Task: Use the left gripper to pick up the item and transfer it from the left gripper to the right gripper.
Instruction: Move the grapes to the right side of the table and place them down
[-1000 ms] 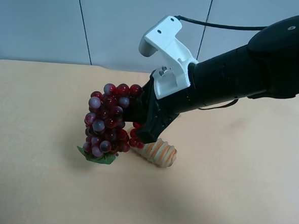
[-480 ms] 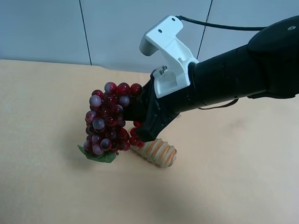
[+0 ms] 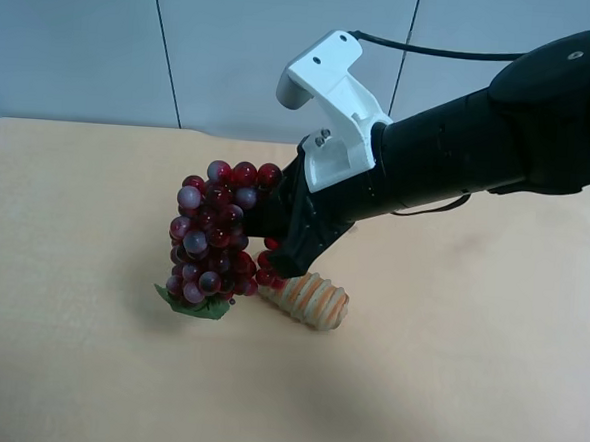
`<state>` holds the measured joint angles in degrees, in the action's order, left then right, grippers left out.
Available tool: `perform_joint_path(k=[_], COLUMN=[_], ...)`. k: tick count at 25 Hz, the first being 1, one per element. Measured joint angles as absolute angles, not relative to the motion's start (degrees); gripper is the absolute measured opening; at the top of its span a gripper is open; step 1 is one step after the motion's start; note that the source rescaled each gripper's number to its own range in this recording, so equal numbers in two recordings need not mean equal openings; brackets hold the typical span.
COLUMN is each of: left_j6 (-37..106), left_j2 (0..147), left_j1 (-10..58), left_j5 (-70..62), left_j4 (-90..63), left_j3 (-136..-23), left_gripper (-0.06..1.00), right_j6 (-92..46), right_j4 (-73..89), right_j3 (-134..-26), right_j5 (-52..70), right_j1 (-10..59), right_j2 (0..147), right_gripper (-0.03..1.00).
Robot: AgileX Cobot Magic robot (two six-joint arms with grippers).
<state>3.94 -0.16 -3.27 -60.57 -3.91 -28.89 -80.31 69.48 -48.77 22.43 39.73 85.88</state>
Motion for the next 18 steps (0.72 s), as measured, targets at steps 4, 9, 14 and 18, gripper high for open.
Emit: perform_joint_path(k=[4,9,14,18], left_j6=[3.94,3.94,3.94,3.94], left_j2=[-0.16,-0.16,-0.16,-0.16], left_j1=[-3.27,-3.27,-3.27,-3.27], left_j5=[-60.57,-60.57,-60.57,-60.57], left_j4=[-3.91,-3.91,-3.91,-3.91], left_j3=[-28.89,-28.89,-28.89,-28.89], left_gripper=[1.0,1.0,1.0,1.0], right_j6=[-79.56,-70.75,-59.96,-56.31], right_j4=[68.06,60.99,50.91,48.02], right_j3=[-50.08,-53.44,-54.43,-54.43], right_j5=[24.74,30.26,36.28,41.22], right_j1=[39.73,38.52,34.63,30.48], right_j2=[85.75,83.4,81.76,81.06], right_gripper=[0.0,0.0,0.0,0.0])
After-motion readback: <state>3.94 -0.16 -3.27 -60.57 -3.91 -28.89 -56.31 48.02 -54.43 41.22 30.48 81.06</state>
